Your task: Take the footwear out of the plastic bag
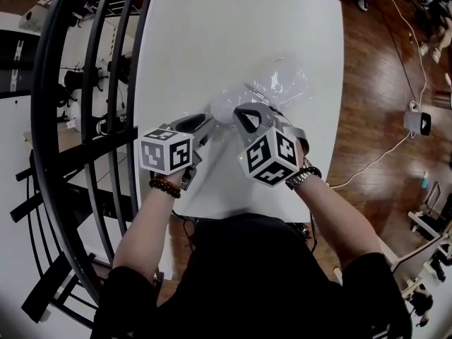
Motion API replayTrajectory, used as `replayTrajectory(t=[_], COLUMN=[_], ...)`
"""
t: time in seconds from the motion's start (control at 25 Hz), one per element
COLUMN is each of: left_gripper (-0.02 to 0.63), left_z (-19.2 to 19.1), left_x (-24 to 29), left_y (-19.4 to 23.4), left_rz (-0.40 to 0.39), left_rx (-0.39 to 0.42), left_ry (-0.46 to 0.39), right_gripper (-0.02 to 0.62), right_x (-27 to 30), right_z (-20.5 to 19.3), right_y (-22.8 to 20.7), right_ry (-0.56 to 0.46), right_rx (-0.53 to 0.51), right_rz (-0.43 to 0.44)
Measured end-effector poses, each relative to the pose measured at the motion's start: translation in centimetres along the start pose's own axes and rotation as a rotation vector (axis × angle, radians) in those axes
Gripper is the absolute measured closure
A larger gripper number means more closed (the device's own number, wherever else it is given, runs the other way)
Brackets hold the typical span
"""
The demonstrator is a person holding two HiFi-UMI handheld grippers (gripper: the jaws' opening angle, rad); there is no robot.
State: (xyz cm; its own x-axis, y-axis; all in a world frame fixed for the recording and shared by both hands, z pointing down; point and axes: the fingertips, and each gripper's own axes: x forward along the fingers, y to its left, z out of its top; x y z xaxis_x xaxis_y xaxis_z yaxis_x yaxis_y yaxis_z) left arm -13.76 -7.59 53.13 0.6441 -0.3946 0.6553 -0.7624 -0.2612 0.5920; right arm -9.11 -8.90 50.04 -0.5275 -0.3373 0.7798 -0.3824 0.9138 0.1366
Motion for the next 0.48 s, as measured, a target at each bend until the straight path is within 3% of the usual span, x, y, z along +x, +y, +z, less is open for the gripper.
replayTrajectory(t=[0.48], left_gripper=[0.440], left_z=[-0.9], left_x=[1.0], left_y=[0.2], left_rz=[-0.035], left_rx=[-0.099], left_ry=[0.027], right_gripper=[0.600], right_x=[-0.6], right_z=[-0.6], right_y=[0.7], right_ry=[-0.031], right_rx=[0.013], right_rz=[0.047])
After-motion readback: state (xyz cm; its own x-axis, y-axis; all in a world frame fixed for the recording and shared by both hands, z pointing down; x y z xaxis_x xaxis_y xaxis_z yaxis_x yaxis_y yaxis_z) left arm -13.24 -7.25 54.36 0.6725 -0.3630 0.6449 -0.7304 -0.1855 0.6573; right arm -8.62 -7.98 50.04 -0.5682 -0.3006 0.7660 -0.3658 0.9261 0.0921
